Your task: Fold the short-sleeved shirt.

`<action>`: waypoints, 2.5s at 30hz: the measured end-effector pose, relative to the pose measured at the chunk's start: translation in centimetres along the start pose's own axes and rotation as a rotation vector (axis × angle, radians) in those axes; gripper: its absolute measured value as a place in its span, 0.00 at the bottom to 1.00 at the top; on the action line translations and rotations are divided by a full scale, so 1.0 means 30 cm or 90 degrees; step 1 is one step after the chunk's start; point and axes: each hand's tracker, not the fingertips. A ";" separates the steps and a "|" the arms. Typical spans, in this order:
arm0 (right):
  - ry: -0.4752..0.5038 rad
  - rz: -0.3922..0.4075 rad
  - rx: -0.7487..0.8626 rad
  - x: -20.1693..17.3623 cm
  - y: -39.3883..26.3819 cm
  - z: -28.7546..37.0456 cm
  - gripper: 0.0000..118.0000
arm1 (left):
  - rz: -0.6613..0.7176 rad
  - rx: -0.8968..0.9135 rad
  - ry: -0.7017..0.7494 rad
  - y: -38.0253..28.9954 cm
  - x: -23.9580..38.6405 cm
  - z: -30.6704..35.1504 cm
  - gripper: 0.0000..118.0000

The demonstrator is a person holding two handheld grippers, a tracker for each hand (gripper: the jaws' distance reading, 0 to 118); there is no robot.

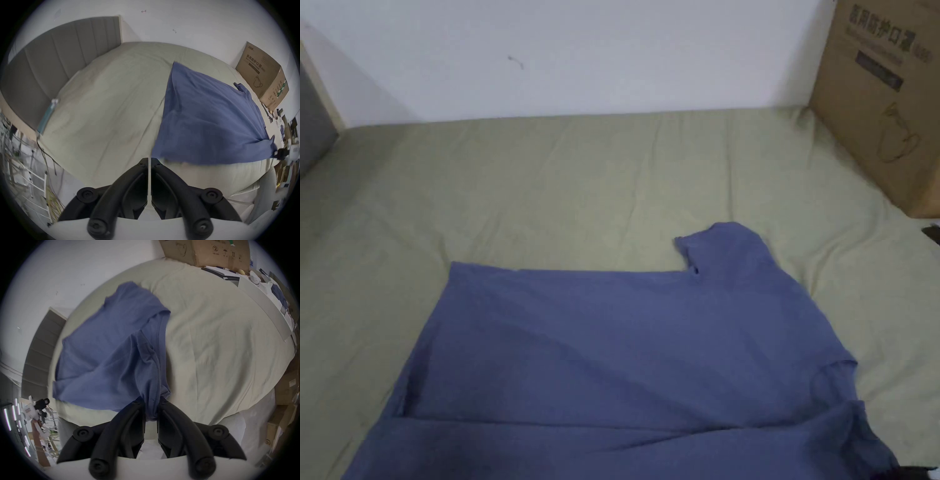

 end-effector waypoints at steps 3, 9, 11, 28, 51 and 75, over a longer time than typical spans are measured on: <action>-0.010 -0.006 -0.001 0.011 0.000 -0.053 0.15 | 0.048 0.012 -0.034 -0.033 -0.038 -0.010 0.02; -0.062 0.090 0.059 -0.060 -0.009 0.037 0.89 | 0.037 0.061 -0.047 0.025 -0.026 0.062 0.32; -0.086 0.113 0.067 -0.053 0.018 0.070 0.89 | 0.033 0.084 -0.064 0.061 -0.007 0.082 0.72; 0.017 0.047 0.177 -0.198 0.469 0.005 0.00 | -0.022 0.063 -0.170 0.588 0.335 -0.283 0.00; -0.009 0.033 0.118 -0.150 0.618 -0.194 0.00 | -0.102 -0.047 -0.046 1.050 0.460 -0.801 0.03; -0.128 0.125 0.000 -0.249 1.129 -0.533 0.00 | -0.071 0.000 -0.112 1.026 0.387 -0.626 0.03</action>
